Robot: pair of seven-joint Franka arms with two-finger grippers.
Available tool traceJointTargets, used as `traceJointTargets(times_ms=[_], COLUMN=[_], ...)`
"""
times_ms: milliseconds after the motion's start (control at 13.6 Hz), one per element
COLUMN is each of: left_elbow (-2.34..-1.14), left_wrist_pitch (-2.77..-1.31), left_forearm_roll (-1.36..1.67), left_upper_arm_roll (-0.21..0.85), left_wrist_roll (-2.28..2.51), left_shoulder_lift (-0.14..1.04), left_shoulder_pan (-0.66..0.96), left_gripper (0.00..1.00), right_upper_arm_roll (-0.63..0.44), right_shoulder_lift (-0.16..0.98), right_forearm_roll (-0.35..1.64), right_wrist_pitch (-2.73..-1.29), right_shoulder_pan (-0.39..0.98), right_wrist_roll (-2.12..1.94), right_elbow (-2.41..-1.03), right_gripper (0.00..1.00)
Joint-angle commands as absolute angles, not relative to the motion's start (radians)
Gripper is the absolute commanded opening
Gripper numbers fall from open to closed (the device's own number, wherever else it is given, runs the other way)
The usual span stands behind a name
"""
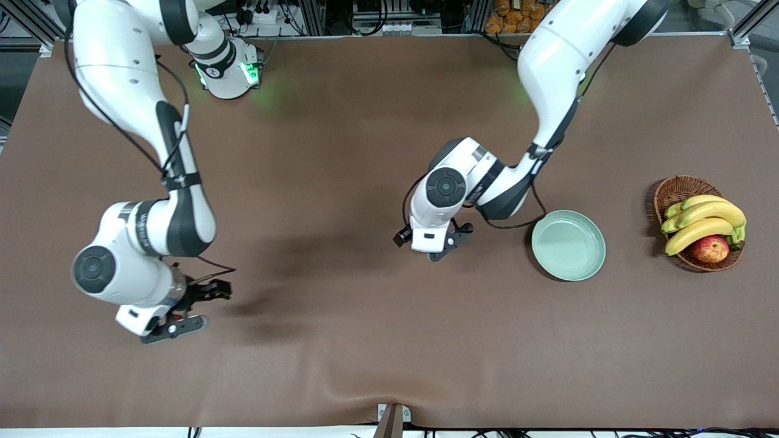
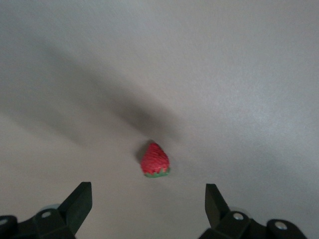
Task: Collect all strawberries into plate
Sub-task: 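Set the strawberry down and open the right gripper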
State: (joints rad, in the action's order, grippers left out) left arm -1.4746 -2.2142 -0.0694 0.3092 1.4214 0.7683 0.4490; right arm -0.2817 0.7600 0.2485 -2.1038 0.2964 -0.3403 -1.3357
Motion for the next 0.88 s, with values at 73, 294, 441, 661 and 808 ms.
traceJointTargets(times_ms=[73,294,441,661,808], left_elbow=[-1.440,-1.445,-1.445,-1.447,-1.447], left_wrist_pitch=[-2.295,-2.295,-2.295,-2.295,-2.295], left_forearm_roll=[-0.120,-0.156,-0.158,-0.172,-0.207], left_upper_arm_roll=[0.299,0.301,0.301,0.301,0.301], left_wrist_roll=[1.488,1.489,1.489,1.477,1.471], left_shoulder_lift=[0.839,0.856,0.865,0.876,0.874], left_shoulder_pan=[0.476,0.479,0.485,0.483,0.473], left_gripper=[0.92,0.78,0.66,0.40,0.06], right_upper_arm_roll=[-0.272,-0.270,-0.270,-0.268,-0.268], right_shoulder_lift=[0.810,0.857,0.882,0.919,0.925], right_forearm_roll=[0.187,0.184,0.184,0.186,0.189], right_wrist_pitch=[-2.189,-2.319,-2.385,-2.475,-2.490], right_shoulder_pan=[0.261,0.226,0.210,0.178,0.161], right_wrist_roll=[-0.408,-0.543,-0.621,-0.777,-0.889], right_elbow=[-1.332,-1.331,-1.331,-1.328,-1.328], right_gripper=[1.00,1.00,1.00,1.00,1.00])
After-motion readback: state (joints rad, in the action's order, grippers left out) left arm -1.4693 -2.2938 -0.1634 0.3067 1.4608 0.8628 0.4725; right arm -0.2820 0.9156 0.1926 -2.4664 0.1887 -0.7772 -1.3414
